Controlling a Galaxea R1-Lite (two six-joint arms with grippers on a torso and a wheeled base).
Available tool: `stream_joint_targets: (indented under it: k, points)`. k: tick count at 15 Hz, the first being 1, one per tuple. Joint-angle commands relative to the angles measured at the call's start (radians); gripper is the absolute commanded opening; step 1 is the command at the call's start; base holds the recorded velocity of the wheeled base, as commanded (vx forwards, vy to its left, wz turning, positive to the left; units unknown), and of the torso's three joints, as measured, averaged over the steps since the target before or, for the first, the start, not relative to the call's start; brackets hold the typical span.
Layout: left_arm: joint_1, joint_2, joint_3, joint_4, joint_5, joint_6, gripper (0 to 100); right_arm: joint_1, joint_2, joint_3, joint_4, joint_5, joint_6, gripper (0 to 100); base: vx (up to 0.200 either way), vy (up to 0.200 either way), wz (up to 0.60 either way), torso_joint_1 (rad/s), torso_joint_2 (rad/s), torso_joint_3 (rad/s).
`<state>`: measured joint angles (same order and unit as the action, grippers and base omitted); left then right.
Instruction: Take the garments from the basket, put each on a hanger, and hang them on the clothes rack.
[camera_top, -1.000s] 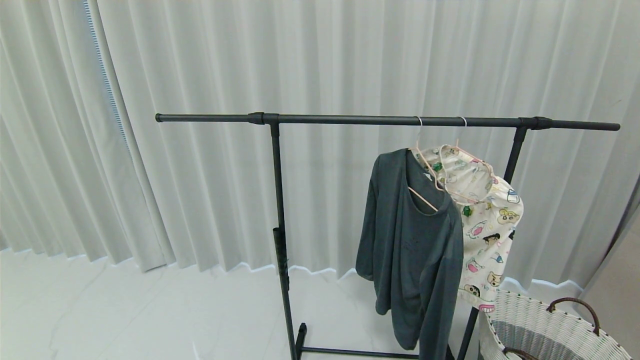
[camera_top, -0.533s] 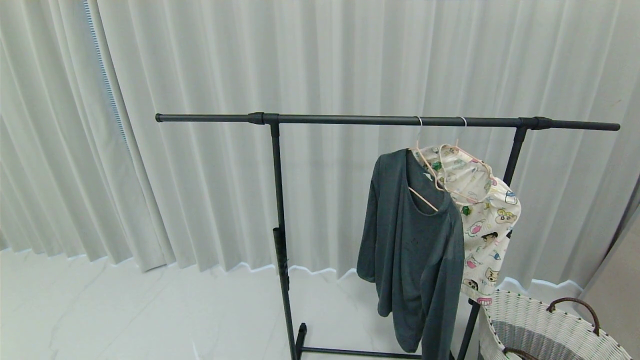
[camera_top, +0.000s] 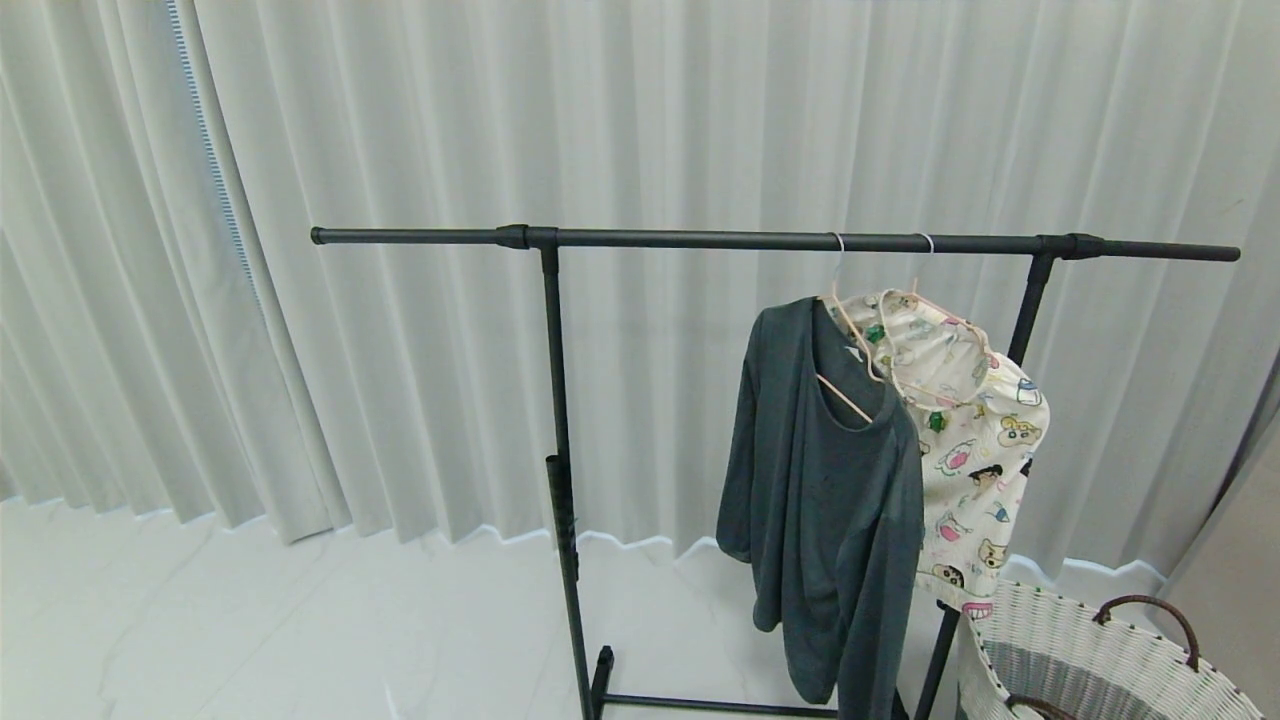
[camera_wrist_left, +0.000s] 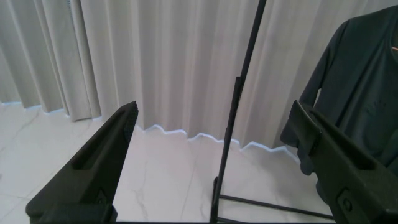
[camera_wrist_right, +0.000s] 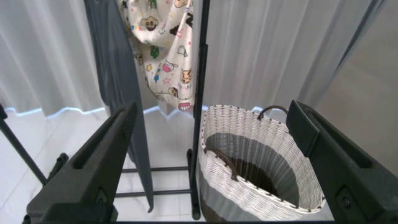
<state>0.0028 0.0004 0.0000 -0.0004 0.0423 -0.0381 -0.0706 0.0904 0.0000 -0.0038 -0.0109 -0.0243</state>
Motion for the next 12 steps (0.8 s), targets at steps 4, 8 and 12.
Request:
stream_joint_targets:
  k: [4, 8, 12]
  points:
    - [0.0, 0.0, 0.0, -0.001, 0.001, 0.0, 100, 0.0, 0.002, 0.0, -0.001, 0.0, 0.0, 100, 0.0, 0.0, 0.0, 0.0, 0.0, 0.0]
    - [0.0, 0.0, 0.0, 0.0, 0.001, 0.0, 100, 0.0, 0.002, 0.0, -0.001, 0.0, 0.0, 100, 0.0, 0.0, 0.0, 0.0, 0.0, 0.0]
    - [0.0, 0.0, 0.0, -0.001, 0.001, 0.0, 100, 0.0, 0.002, 0.0, -0.001, 0.0, 0.0, 100, 0.0, 0.0, 0.0, 0.0, 0.0, 0.0]
